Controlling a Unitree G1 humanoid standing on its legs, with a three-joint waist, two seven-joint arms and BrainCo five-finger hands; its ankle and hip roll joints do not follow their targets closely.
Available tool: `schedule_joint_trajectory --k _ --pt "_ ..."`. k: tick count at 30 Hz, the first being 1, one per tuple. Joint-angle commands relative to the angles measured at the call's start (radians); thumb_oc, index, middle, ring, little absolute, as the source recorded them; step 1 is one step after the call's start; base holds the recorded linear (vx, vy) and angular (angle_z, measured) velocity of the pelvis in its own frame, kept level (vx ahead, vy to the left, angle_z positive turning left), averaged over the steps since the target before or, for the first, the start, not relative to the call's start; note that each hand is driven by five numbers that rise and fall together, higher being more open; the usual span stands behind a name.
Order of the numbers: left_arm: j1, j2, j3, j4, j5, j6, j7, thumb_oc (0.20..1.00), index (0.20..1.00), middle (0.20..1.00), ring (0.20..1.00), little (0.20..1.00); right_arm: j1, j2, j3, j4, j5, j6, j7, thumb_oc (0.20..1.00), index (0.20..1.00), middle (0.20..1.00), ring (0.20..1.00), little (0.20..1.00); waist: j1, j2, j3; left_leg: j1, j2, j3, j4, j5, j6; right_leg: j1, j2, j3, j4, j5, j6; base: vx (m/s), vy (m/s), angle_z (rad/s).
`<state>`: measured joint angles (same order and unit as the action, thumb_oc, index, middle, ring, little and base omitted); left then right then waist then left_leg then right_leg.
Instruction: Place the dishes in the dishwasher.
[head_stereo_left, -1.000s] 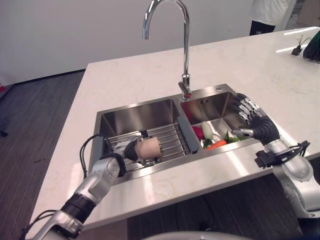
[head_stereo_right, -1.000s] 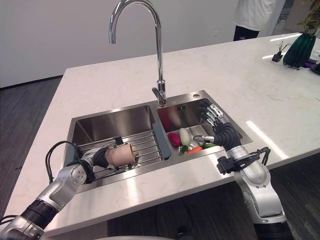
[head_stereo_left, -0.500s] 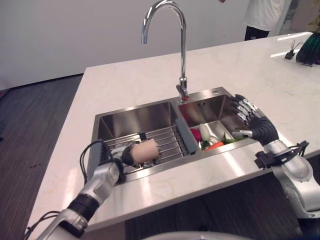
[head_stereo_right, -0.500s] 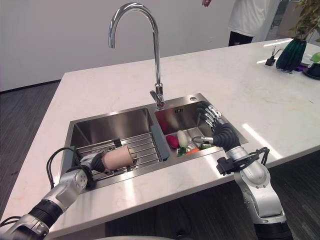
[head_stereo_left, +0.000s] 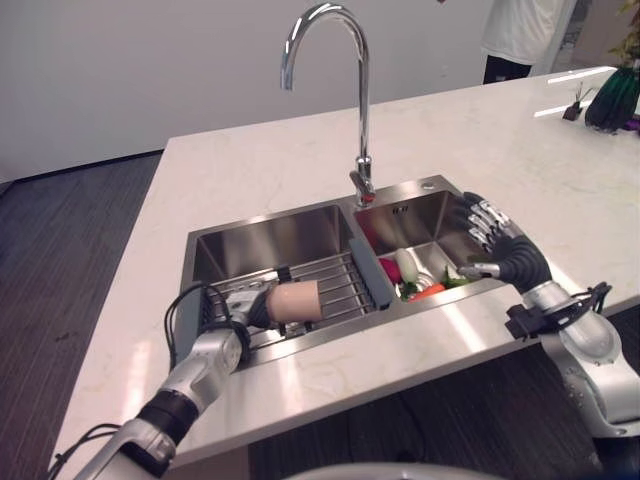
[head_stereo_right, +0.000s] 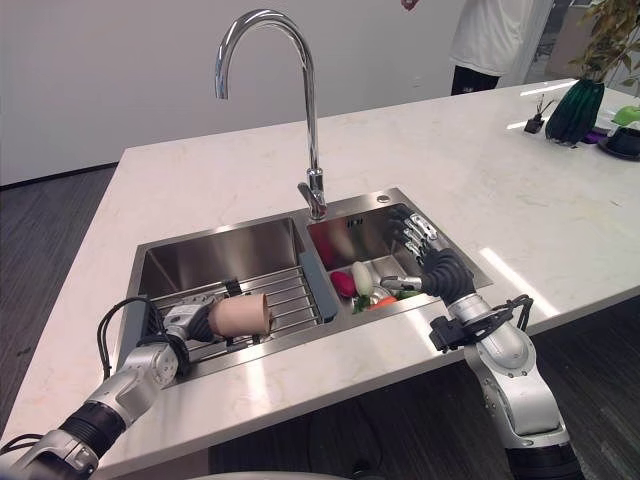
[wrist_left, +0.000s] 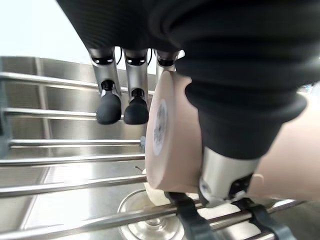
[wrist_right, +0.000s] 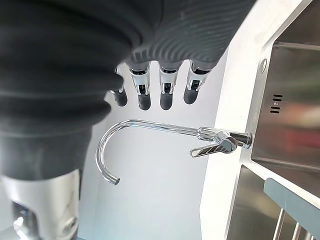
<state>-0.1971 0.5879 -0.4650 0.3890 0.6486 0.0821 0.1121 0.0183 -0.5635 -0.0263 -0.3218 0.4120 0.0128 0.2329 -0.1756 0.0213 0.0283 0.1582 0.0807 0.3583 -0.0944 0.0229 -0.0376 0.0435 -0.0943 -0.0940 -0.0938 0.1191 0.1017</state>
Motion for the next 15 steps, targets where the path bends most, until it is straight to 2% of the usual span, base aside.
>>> schedule_joint_trajectory --k 1,4,8,10,15 --pt "-0.074 0.059 0.053 -0.053 -0.010 -0.067 0.125 0.200 0.200 0.200 0.200 0.200 -0.053 0.022 -0.026 -0.021 -0.013 -0.069 -0.014 1.000 1.000 1.000 1.000 1.000 0.003 -0.006 0.037 0.042 -0.021 -0.043 0.007 -0.076 0.015 0.072 0.017 -0.020 0.006 -0.071 0.031 0.00 0.000 0.00" --pt "-0.041 0.066 0.153 -0.150 -0.073 -0.152 0.223 0.200 0.200 0.200 0.200 0.200 -0.031 0.037 -0.033 -0.023 -0.025 -0.084 -0.037 1.000 1.000 1.000 1.000 1.000 0.018 -0.011 0.040 0.039 -0.022 -0.052 0.007 -0.075 0.014 0.073 0.015 -0.029 0.006 -0.071 0.027 0.00 -0.027 0.02" --pt "-0.016 0.062 0.243 -0.238 -0.156 -0.206 0.295 0.200 0.200 0.200 0.200 0.200 -0.023 0.053 -0.035 -0.021 -0.038 -0.084 -0.050 1.000 1.000 1.000 1.000 1.000 0.030 -0.017 0.042 0.037 -0.022 -0.062 0.007 -0.074 0.012 0.076 0.015 -0.038 0.006 -0.073 0.023 0.01 -0.051 0.11" --pt "0.034 0.047 0.373 -0.348 -0.269 -0.259 0.375 0.200 0.200 0.200 0.200 0.200 -0.002 0.067 -0.058 -0.027 -0.034 -0.080 -0.064 1.000 1.000 1.000 1.000 1.000 0.045 -0.024 0.041 0.035 -0.018 -0.075 0.007 -0.071 0.008 0.081 0.018 -0.047 0.006 -0.079 0.015 0.02 -0.108 0.07" --pt "0.108 0.009 0.501 -0.441 -0.387 -0.319 0.454 0.200 0.200 0.200 0.200 0.200 0.003 0.096 -0.075 -0.048 -0.036 -0.080 -0.083 1.000 1.000 1.000 1.000 1.000 0.071 -0.028 0.041 0.032 -0.010 -0.095 0.007 -0.064 0.001 0.090 0.026 -0.065 0.006 -0.091 0.002 0.00 -0.127 0.16"
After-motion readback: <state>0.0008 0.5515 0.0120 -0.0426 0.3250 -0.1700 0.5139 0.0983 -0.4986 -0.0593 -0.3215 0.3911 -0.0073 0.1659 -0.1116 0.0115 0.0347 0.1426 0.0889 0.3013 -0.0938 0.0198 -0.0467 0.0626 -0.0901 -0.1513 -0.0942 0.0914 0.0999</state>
